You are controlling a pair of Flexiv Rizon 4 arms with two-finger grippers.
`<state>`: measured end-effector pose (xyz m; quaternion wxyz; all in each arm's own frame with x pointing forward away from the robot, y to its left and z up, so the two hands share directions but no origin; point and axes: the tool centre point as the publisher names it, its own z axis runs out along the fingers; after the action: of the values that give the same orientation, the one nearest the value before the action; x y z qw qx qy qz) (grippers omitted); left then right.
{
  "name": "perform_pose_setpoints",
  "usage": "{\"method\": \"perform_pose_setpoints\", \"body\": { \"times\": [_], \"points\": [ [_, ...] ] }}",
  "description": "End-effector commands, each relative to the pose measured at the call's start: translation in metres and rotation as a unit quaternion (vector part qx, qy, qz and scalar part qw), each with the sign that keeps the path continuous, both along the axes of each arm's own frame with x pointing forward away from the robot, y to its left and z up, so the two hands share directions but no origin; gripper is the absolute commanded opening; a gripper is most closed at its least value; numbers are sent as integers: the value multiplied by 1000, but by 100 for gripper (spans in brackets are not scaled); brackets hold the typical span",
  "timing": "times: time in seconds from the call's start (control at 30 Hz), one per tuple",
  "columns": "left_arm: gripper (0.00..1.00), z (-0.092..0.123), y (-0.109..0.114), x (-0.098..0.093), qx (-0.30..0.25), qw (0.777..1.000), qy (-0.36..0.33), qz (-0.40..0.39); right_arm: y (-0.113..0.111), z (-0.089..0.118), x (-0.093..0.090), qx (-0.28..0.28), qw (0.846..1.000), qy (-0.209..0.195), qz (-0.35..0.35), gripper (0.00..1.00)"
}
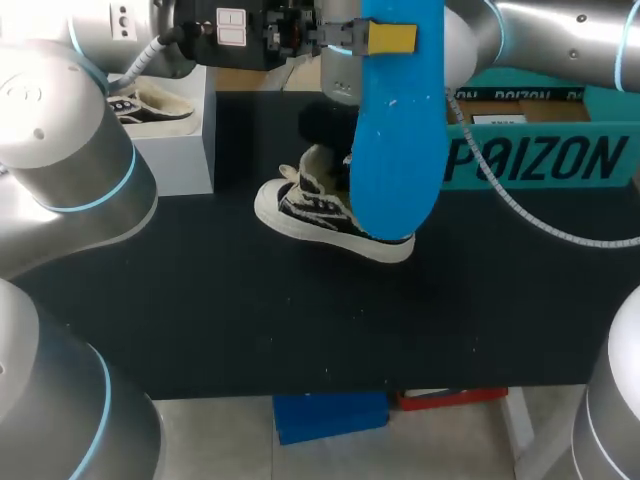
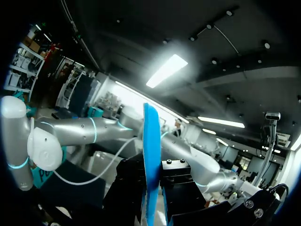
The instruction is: Take the shoe out of the shoebox, open the shoe tongue, remove and reinsert the insole, then place the shoe into the shoebox
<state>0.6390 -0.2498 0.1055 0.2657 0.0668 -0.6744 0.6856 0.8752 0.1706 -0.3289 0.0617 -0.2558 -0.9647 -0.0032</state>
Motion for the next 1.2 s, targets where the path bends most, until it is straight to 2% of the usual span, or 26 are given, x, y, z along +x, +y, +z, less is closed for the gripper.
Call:
{"method": "perform_pose_setpoints", "body": {
  "times": [0.03,0.2,0.4,0.67,0.83,1.2],
  "points": [
    [0,-1,0,-1,1,1000,0,2,-18,1,-15,17,923,-102,-370,0],
    [0,-1,0,-1,1,1000,0,2,-24,-8,-17,3,871,-118,-476,0],
    [0,-1,0,-1,1,1000,0,2,-12,0,-14,-20,845,-142,-515,0],
    [0,-1,0,-1,1,1000,0,2,-5,-2,-9,-68,840,-159,-514,0],
    [0,-1,0,-1,1,1000,0,2,-8,-15,-9,-88,830,-148,-530,0],
    [0,-1,0,-1,1,1000,0,2,-13,-41,-4,-106,820,-125,-549,0]
  ]
}}
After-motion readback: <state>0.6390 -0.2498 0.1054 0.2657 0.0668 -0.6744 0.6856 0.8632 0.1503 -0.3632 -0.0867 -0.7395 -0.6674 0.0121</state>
